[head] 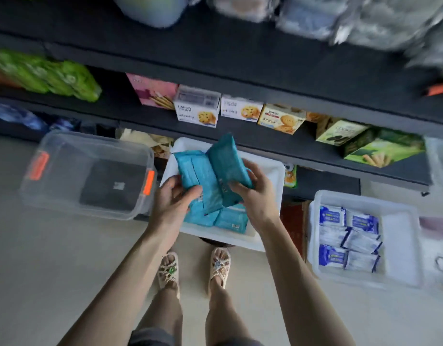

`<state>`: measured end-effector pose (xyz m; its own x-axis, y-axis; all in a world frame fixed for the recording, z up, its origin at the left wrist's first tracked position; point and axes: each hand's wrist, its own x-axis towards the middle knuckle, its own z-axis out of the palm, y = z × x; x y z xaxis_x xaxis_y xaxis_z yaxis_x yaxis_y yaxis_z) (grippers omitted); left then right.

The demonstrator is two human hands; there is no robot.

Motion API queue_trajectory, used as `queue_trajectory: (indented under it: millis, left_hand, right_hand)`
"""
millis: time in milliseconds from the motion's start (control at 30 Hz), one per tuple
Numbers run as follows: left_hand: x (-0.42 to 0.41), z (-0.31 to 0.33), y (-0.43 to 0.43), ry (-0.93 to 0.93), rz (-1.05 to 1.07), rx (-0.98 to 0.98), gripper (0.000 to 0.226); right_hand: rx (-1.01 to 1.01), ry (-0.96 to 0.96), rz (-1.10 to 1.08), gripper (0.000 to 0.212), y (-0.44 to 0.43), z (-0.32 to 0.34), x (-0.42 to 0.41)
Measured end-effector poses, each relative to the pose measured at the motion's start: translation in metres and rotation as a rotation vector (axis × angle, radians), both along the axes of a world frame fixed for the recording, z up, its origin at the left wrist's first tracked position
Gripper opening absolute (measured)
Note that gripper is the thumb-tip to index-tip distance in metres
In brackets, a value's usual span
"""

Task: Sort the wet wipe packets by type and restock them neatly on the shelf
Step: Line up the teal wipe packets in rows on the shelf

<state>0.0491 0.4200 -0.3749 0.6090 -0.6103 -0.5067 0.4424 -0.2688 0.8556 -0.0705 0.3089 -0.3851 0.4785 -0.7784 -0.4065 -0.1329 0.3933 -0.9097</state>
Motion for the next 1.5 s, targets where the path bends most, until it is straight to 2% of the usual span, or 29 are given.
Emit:
queue_trajectory:
  millis: [100,167,267,433,500,567,667,833,1000,1033,1167,1233,1400,1500]
  left_hand:
    - [0.025,0.059,0.006,0.014,0.049,-0.096,0.014]
    - [0.046,0.095,0.012,0.023,0.087,-0.163,0.033]
    - [0.089,0.14,0.028,-0.016,0.09,-0.274,0.014]
    - [0.174,0.189,0.07,-0.091,0.007,-0.375,0.025]
    - [0.21,0.21,0.086,-0.129,-0.061,-0.426,0.03]
    - [0.237,0.229,0.095,-0.142,-0.154,-0.473,0.029]
    - [0.268,0.259,0.094,-0.118,-0.272,-0.501,0.039]
    - [0.306,0.306,0.068,-0.165,-0.362,-0.6,0.027]
    - [0.342,0.346,0.022,-0.269,-0.37,-0.702,0.028]
    - [0.35,0.353,0.009,-0.285,-0.368,-0.696,0.027]
    - [0.375,0.374,-0.044,-0.249,-0.311,-0.625,0.015]
    - [0.386,0.383,-0.073,-0.268,-0.269,-0.583,0.019]
    - [0.415,0.392,-0.144,-0.402,-0.201,-0.457,0.046]
    - [0.426,0.392,-0.183,-0.449,-0.148,-0.415,0.04]
  right_hand:
    - [0.0,-0.088,0.041,0.033,0.012,0.057,0.039]
    - [0.036,-0.174,0.054,0.023,0.026,0.089,0.07]
    - [0.016,-0.239,0.049,0.01,0.046,0.131,0.117]
    - [-0.07,-0.337,0.027,0.019,0.092,0.187,0.191]
    - [-0.153,-0.321,0.02,0.022,0.112,0.206,0.228]
    - [-0.173,-0.354,0.003,0.021,0.123,0.226,0.257]
    - [-0.201,-0.409,-0.027,0.024,0.121,0.254,0.285]
    - [-0.264,-0.418,0.108,0.044,0.096,0.308,0.314]
    - [-0.418,-0.478,0.142,0.03,0.055,0.357,0.341]
    - [-0.44,-0.466,0.116,0.028,0.045,0.367,0.346]
    - [-0.51,-0.345,-0.003,0.049,-0.01,0.392,0.364]
    - [-0.523,-0.311,-0.029,0.053,-0.041,0.402,0.367]
    - [-0.658,-0.185,-0.037,0.05,-0.115,0.415,0.375]
    - [-0.675,-0.136,-0.043,0.041,-0.155,0.417,0.383]
